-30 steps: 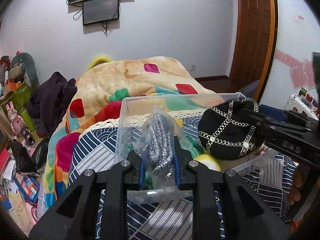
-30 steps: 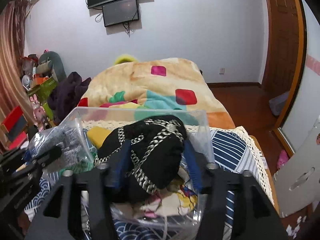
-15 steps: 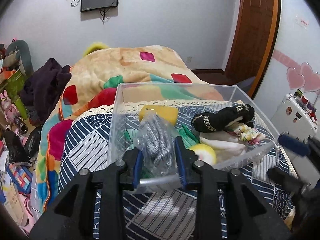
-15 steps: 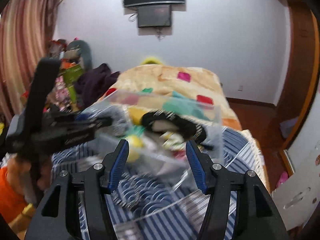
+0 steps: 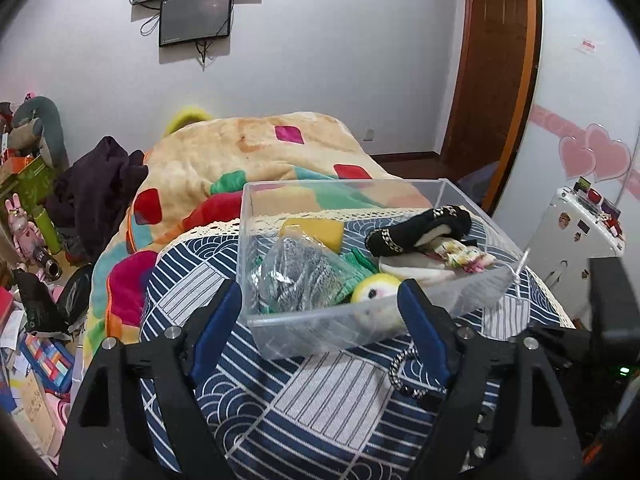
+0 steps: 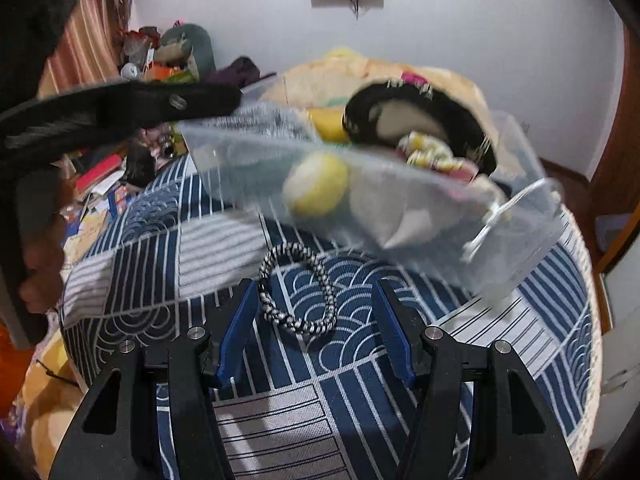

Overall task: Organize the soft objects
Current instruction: 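Grasp the black-and-white beaded bracelet from the bed with the right tool, then drop the bracelet into the box with the right tool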

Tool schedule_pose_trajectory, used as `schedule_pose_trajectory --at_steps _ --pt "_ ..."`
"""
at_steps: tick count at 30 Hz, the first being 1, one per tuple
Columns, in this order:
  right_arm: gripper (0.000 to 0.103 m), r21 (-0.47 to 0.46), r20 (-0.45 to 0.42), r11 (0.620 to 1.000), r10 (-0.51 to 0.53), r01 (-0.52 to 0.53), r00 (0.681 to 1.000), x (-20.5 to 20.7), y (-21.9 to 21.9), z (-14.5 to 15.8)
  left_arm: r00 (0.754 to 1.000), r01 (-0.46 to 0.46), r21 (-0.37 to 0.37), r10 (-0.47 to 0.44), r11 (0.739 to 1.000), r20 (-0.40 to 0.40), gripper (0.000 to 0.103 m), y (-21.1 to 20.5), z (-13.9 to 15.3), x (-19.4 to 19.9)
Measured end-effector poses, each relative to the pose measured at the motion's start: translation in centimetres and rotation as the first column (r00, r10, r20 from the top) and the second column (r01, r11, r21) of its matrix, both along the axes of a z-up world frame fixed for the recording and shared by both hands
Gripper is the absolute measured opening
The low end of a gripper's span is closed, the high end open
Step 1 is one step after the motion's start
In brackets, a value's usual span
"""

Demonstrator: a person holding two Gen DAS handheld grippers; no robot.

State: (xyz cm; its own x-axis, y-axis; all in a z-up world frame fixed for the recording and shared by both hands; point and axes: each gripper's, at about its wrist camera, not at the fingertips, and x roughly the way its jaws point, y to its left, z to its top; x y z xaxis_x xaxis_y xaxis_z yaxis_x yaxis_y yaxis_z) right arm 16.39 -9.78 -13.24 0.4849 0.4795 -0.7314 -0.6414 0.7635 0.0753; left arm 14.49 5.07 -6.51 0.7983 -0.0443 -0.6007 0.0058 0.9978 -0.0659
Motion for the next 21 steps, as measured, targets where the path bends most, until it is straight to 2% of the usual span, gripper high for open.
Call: schedule_pose_trajectory --at_steps 1,3,4,7,9,11,17,21 --pt "0.054 -0.006 -0.013 1.000 0.005 -0.005 1.000 0.2 0.1 -0.4 1.000 0.002 -0.001 -0.002 1.000 0.003 0.082 0.0 0.0 -0.3" --pt "0.043 -0.016 -0.030 1.000 0.015 -0.015 0.999 0.1 0.3 -0.9 1.000 0.008 -0.004 -0.008 1.000 0.009 0.082 -0.1 0.1 -0.9" --pt "0.041 -0.022 -0.033 1.000 0.019 -0.019 0.999 0.1 0.4 -1.2 1.000 0.008 -0.003 -0.008 1.000 0.012 0.083 -0.1 0.1 -1.1" --pt "0.031 -0.028 -0.023 0.999 0.020 -0.021 1.000 0.0 0.6 -1.3 1.000 0.007 0.002 -0.007 1.000 0.021 0.083 -0.1 0.1 -1.6" --pt "0.018 -0.030 -0.016 0.999 0.018 -0.018 1.000 -0.5 0.6 -1.1 1.000 0.005 0.005 -0.005 1.000 0.026 0.083 -0.1 0.2 -2.0" --pt "0.013 -0.034 -0.004 0.999 0.020 -0.020 1.000 -0.8 0.7 -1.1 0.999 0.006 0.007 -0.006 1.000 0.031 0.083 -0.1 0.2 -2.4" --pt "0.012 -0.024 0.033 0.999 0.022 -0.022 0.999 -1.6 0.6 0.0 0.998 -0.009 0.036 0.007 0.999 0.066 0.083 -0.1 0.5 -4.0" --pt "0.012 0.021 0.090 1.000 0.012 -0.014 0.996 -1.6 0.2 2.5 0.994 -0.025 0.046 0.020 0.999 0.107 0.086 0.1 1.0 -5.1"
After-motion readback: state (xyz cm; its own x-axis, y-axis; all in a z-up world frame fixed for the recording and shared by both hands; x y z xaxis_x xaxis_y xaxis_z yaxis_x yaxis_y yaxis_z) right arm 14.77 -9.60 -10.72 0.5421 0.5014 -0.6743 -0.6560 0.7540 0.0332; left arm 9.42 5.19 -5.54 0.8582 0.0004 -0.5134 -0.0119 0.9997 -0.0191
